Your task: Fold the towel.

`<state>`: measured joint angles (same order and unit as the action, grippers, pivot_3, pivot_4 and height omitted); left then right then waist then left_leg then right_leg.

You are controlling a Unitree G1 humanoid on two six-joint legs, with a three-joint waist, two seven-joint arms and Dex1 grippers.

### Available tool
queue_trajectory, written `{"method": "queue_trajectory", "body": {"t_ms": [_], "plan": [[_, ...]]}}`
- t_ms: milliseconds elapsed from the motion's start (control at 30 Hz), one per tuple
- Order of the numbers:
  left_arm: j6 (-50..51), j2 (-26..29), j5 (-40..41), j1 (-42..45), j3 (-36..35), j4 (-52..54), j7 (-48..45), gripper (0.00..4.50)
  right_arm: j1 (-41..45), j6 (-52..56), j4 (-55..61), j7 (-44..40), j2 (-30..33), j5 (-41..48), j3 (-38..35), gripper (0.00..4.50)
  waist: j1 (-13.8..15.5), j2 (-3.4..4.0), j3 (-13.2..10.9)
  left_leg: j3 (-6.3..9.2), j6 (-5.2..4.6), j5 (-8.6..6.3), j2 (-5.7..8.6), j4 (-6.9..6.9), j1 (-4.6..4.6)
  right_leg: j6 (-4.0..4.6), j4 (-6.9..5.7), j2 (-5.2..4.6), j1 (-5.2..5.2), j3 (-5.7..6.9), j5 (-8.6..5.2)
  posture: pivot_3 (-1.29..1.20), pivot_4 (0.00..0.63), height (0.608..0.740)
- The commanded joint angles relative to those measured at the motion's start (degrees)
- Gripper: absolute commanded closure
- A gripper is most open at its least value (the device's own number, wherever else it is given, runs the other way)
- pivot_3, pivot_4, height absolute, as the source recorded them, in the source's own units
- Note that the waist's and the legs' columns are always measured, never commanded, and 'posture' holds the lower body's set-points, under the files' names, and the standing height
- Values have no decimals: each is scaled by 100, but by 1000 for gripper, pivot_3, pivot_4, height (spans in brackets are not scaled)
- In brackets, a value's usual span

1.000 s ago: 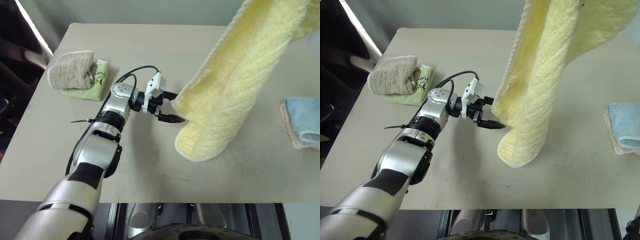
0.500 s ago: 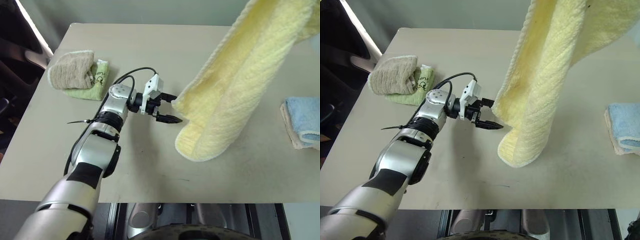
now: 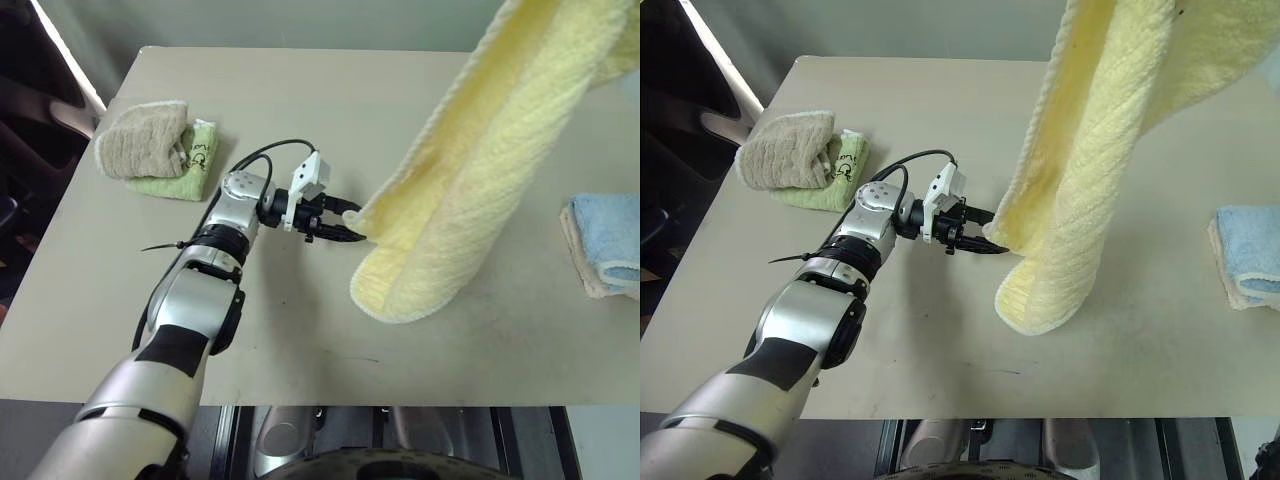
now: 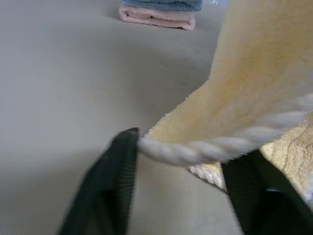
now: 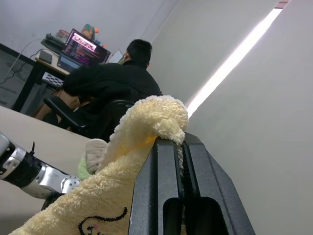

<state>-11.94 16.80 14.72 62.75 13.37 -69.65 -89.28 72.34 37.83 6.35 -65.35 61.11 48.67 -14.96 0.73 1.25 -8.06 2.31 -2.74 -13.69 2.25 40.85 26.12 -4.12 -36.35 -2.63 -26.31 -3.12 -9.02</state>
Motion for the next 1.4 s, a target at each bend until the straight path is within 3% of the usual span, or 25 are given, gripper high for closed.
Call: {"method": "queue_trajectory", "body": {"t_ms": [33, 133, 300, 567, 800, 1000, 1400], "plan": [[78, 30, 178, 119, -5, 191, -322, 3420, 137, -115, 37, -45, 117, -2, -139, 4500, 0, 0, 0, 0, 0, 0, 0, 0, 0, 0, 0, 0, 0, 0, 0, 0, 150, 733], [164, 57, 333, 111, 74, 280, -322, 4481, 136, -128, 43, -54, 131, -22, -130, 4500, 0, 0, 0, 1, 0, 0, 0, 0, 0, 0, 0, 0, 0, 0, 0, 0, 150, 733], [242, 117, 536, 94, 224, 404, -322, 4481, 116, -160, 24, -60, 150, -57, -131, 4500, -1, 0, 0, 0, 0, 0, 0, 0, 0, 0, 0, 0, 0, 0, 0, 0, 150, 733], [561, 270, 529, 535, -742, 166, -69, 4481, -839, -454, -189, 37, 399, -446, -487, 4500, 10, 0, 0, 0, 0, 0, 1, 7, 2, -5, 2, 0, 4, 0, 3, 0, 150, 733], [805, 890, 391, 1009, -1523, -76, 622, 4481, -1672, -1194, -719, 321, 615, -1402, -602, 4500, -14, 3, 0, -4, 0, 0, -1, 3, -1, -5, 1, 0, 0, -2, 3, 0, 150, 733], [595, 1289, -10, 1225, -1761, -276, 1296, 4481, -1952, -1292, -1310, 673, 743, -2000, -492, 4500, -8, 7, 0, -1, -2, 1, -1, 0, -2, -4, 4, 1, 4, -2, 3, 0, 150, 733], [312, 1663, -579, 1729, -2105, -527, 2313, 4481, -3131, -2042, -919, 886, -121, -2221, -623, 4500, -37, 13, -4, -24, -5, 6, 2, -48, -4, -2, 39, 3, -6, -3, 12, 0, 150, 733]]}}
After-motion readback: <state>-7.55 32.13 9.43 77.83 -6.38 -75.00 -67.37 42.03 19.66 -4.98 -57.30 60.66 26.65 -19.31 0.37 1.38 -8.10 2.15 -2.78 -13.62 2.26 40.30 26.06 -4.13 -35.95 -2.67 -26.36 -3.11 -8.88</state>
